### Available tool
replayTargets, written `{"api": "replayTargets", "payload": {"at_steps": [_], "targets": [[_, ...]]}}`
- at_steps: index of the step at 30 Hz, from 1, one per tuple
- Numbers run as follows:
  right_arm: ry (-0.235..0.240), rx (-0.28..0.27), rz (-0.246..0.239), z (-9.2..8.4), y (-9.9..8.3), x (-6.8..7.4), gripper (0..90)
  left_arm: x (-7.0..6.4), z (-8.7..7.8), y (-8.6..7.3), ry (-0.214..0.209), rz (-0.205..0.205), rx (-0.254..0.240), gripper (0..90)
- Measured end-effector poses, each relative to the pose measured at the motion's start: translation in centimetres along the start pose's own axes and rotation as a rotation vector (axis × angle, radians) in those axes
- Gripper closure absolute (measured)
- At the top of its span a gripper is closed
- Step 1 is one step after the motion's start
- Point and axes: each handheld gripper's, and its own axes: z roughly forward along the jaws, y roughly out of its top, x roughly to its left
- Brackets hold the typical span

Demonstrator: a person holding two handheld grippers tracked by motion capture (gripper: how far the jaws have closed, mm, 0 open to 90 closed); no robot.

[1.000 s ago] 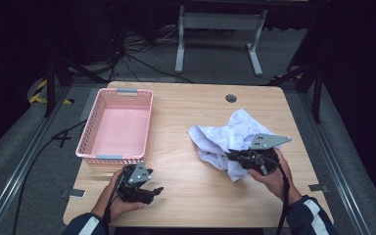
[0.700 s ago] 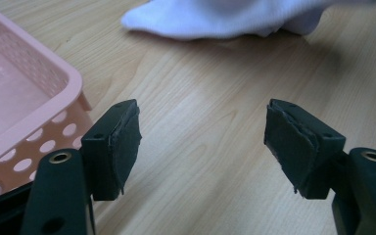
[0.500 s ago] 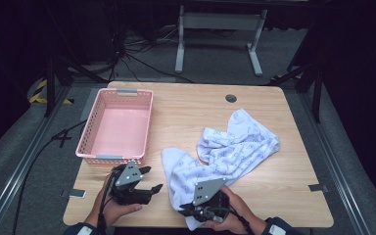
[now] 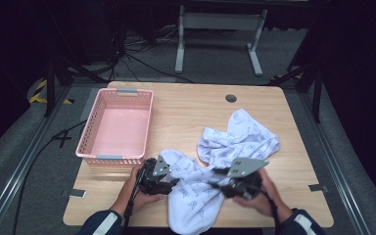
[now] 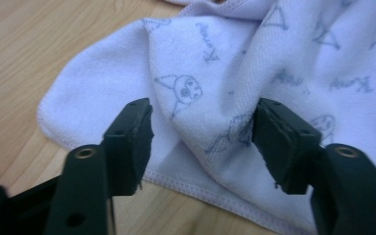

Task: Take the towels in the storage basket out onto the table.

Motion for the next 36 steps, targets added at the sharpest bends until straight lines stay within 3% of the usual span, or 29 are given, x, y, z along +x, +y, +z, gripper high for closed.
{"api": "replayTargets", "payload": {"at_steps": [2, 3, 4, 5, 6, 7, 8, 9, 10, 13, 16, 18, 19, 20, 22, 24, 27, 28, 30, 31, 32, 33, 36], "targets": [[-0.133, 0.027, 0.083, -0.5, -1.9, -3.7, 63.6, 0.1, 0.6, -0.1, -0.008, 0.007, 0.039, 44.9], [-0.194, 0.051, 0.118, -0.5, -3.0, -5.6, 66.8, 0.2, 0.5, -0.3, -0.042, -0.002, 0.033, 48.3], [-0.253, 0.096, 0.174, -0.4, -4.7, -8.2, 70.9, 0.2, 0.4, -0.3, -0.036, 0.011, 0.041, 53.2], [-0.283, 0.119, 0.229, -0.3, -5.9, -9.8, 72.3, 0.1, 0.2, -0.4, -0.038, 0.021, 0.051, 54.0], [-0.284, 0.13, 0.299, -0.1, -7.0, -11.2, 71.8, 0.0, -0.1, -0.6, -0.042, 0.023, 0.064, 56.7], [-0.284, 0.13, 0.299, -0.1, -7.0, -11.2, 71.8, 0.0, -0.1, -0.6, -0.042, 0.023, 0.064, 58.8], [-0.295, 0.149, 0.341, 0.1, -8.0, -12.4, 71.0, -0.1, -0.5, -0.9, -0.043, 0.024, 0.068, 58.8], [-0.34, 0.181, 0.363, 0.4, -9.2, -13.7, 70.0, -0.3, -0.8, -1.2, -0.037, 0.021, 0.072, 59.2], [-0.341, 0.196, 0.392, 0.5, -9.9, -14.5, 68.4, -0.6, -1.3, -1.6, -0.029, 0.021, 0.082, 59.2], [-0.323, 0.168, 0.464, 0.4, -10.9, -16.1, 70.4, -1.5, -2.4, -2.6, -0.024, 0.01, 0.092, 61.0], [-0.349, 0.193, 0.451, 0.4, -11.0, -16.9, 70.8, -2.6, -3.4, -3.7, -0.048, -0.025, 0.082, 62.3], [-0.349, 0.21, 0.438, 0.6, -10.9, -17.1, 70.8, -3.7, -4.1, -4.1, -0.055, -0.032, 0.095, 62.7], [-0.38, 0.228, 0.403, 0.8, -10.6, -16.9, 68.3, -4.2, -4.3, -4.2, -0.062, -0.022, 0.107, 62.5], [-0.38, 0.228, 0.403, 0.8, -10.6, -16.9, 68.3, -4.5, -4.4, -4.2, -0.087, -0.027, 0.107, 62.5], [-0.406, 0.232, 0.373, 0.9, -10.4, -16.6, 64.4, -5.1, -4.5, -3.9, -0.098, -0.002, 0.104, 55.9], [-0.407, 0.206, 0.383, 0.5, -10.1, -16.1, 58.5, -4.6, -4.7, -2.9, -0.083, -0.015, 0.053, 51.4], [-0.365, 0.163, 0.381, -0.4, -9.5, -14.9, 56.1, -3.2, -4.7, -0.9, -0.017, -0.009, -0.024, 50.7], [-0.365, 0.163, 0.381, -0.4, -9.5, -14.9, 56.1, -3.2, -4.7, -0.9, -0.017, -0.009, -0.024, 50.6], [-0.328, 0.15, 0.368, -0.6, -9.2, -13.3, 54.8, -2.1, -3.9, 0.4, -0.001, -0.003, -0.033, 51.4], [-0.293, 0.156, 0.343, -0.4, -9.0, -12.2, 54.4, -1.8, -3.3, 0.9, 0.02, 0.017, -0.023, 52.5], [-0.288, 0.167, 0.312, -0.2, -8.9, -11.3, 53.0, -1.5, -2.6, 1.3, 0.039, 0.037, -0.005, 53.6], [-0.298, 0.174, 0.285, 0.0, -8.7, -10.4, 53.0, -1.2, -1.6, 1.7, 0.036, 0.036, 0.008, 55.2], [-0.238, 0.179, 0.26, 0.5, -8.7, -8.0, 52.0, -0.7, 0.1, 2.1, 0.032, 0.033, 0.042, 58.0]]}}
